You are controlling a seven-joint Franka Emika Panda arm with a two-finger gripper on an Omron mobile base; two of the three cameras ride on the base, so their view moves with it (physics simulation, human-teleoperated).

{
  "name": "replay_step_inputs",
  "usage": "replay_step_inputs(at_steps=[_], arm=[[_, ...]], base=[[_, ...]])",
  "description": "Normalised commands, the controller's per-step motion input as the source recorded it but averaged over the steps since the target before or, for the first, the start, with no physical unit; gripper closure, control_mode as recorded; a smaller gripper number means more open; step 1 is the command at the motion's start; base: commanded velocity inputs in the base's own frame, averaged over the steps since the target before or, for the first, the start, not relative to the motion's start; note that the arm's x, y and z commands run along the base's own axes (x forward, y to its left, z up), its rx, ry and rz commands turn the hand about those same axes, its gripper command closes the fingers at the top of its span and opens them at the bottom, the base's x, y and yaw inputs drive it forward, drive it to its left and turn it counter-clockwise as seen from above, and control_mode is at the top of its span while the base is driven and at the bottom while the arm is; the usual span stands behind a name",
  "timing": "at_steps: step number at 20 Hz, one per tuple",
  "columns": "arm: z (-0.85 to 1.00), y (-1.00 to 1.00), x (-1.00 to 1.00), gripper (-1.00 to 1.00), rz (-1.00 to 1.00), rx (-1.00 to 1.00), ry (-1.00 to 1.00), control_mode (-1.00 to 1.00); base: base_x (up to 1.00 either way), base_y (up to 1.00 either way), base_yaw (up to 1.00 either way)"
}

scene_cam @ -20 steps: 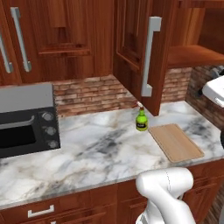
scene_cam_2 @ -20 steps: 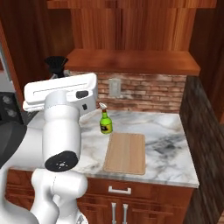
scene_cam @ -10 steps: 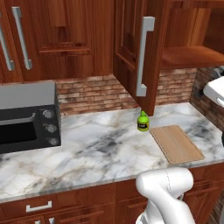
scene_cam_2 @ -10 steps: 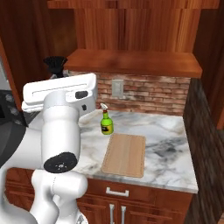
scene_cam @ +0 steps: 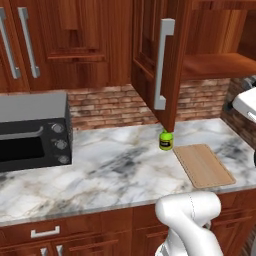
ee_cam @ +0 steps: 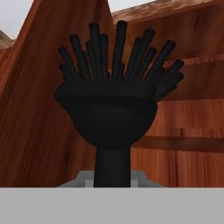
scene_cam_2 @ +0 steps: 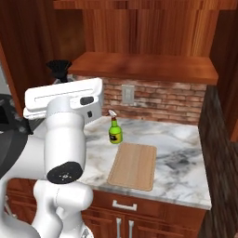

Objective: Grab the spray bottle from the cabinet, then place it next to the cutting board for sanitizing. Then grab the dish brush from the countertop next to the sink and place it next to the cutting board.

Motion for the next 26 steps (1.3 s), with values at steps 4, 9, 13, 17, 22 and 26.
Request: replay_step_inputs(at_steps=[4,9,13,17,22,26], arm=[[0.00,0.00,0.00,1.00,0.00,0.00,0.00,1.00],[-0.50,-0.04,0.19,1.00,0.00,0.00,0.39,-1.00],[-0.55,-0.06,0.26,1.00,0.00,0.00,0.56,-1.00],[-0.57,0.00,0.07,1.00,0.00,-0.04,0.48,-1.00],[-0.51,0.00,0.03,1.00,0.00,-0.04,0.40,-1.00],[-0.51,0.00,0.00,1.00,0.00,0.00,0.32,-1.00]], base=[[0.01,-0.07,0.04],[0.00,0.00,0.00],[0.00,0.00,0.00],[0.00,0.00,0.00],[0.00,0.00,0.00],[0.00,0.00,0.00]])
